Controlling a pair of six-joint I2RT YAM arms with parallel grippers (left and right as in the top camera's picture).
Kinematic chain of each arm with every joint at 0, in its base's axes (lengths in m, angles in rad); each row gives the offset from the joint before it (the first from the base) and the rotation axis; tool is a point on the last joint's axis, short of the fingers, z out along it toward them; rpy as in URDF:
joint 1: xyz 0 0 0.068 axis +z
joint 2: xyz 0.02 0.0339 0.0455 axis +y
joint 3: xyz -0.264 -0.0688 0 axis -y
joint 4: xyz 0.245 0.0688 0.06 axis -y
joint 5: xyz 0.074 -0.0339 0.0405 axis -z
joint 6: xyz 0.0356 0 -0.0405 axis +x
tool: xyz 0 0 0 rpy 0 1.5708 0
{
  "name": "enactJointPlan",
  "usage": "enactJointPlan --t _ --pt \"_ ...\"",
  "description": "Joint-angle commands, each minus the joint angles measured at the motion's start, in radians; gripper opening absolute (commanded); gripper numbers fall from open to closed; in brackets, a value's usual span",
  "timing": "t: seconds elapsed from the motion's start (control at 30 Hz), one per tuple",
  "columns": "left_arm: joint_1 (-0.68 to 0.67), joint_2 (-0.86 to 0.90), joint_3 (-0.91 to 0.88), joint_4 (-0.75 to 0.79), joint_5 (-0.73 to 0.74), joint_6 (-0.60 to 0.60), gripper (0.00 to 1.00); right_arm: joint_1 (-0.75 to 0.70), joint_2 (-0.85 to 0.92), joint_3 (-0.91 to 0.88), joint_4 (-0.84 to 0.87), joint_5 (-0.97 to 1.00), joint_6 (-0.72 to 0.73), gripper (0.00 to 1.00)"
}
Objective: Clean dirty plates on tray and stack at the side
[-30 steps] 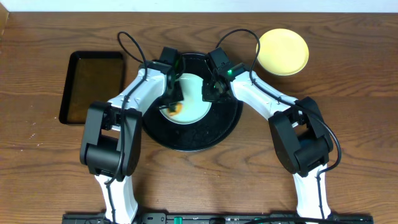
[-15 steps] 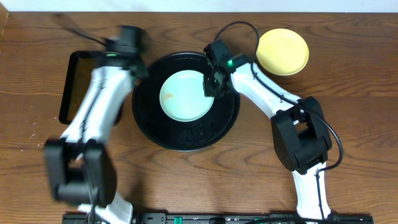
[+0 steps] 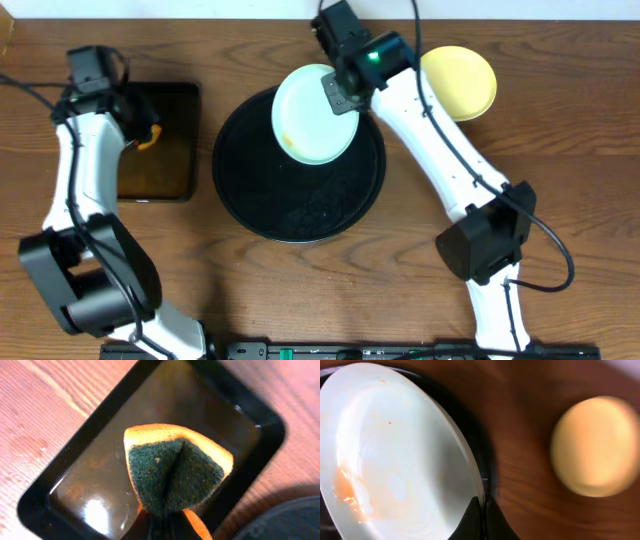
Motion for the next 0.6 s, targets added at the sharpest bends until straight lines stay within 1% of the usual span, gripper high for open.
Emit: enactJointPlan --t 0.0,0.17,0.23,0.47,0.57 --pt "0.052 0.028 -0.002 0.005 0.101 0.043 0.08 0.085 0.001 0.032 -0.014 0.312 -0.100 0.01" --pt "0.100 0.054 -0.002 0.002 0.104 0.044 0.08 0.215 0.001 0.032 0.008 0.649 -0.179 0.01" --pt "0.109 0.055 -0.002 0.003 0.120 0.043 0.07 0.251 0.001 0.032 0.035 0.743 -0.212 0.01" --pt "0.113 0.055 -0.002 0.002 0.127 0.043 0.07 0.357 0.001 0.032 0.182 1.003 -0.431 0.01" --pt "0.113 0.055 -0.002 -0.002 0.127 0.043 0.07 0.385 0.001 0.032 0.263 1.072 -0.521 0.01"
